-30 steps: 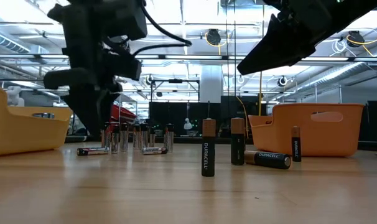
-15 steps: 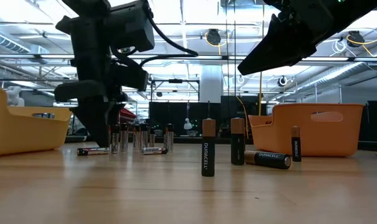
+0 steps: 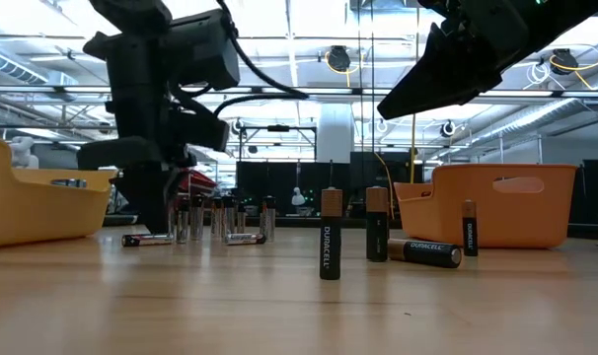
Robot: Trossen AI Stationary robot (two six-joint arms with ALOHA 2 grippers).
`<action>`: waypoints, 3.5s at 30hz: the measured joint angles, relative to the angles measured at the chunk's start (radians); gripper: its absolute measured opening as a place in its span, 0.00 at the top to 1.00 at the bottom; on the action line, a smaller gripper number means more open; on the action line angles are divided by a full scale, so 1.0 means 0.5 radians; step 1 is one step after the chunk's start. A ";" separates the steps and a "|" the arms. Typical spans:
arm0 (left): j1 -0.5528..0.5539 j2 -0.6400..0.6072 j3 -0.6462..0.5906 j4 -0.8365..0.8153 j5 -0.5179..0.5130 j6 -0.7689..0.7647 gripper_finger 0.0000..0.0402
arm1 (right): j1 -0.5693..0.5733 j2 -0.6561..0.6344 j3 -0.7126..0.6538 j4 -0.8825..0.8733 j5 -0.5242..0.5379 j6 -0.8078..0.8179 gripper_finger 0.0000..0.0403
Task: Sort batteries
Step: Put the silver battery into the yellow bin
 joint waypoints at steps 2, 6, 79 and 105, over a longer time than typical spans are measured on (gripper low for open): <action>-0.003 -0.004 -0.013 0.014 0.001 -0.002 0.87 | 0.000 0.000 0.000 0.001 0.001 0.000 0.67; -0.008 -0.012 -0.008 0.003 0.004 -0.002 0.87 | 0.000 0.000 0.000 0.003 0.001 0.001 0.67; 0.113 -0.285 -0.071 0.023 0.078 0.220 0.41 | 0.013 -0.001 0.001 0.017 0.034 -0.038 0.67; 0.168 -0.076 -0.070 0.362 0.078 0.284 0.50 | 0.013 0.000 0.001 -0.001 0.035 -0.006 0.67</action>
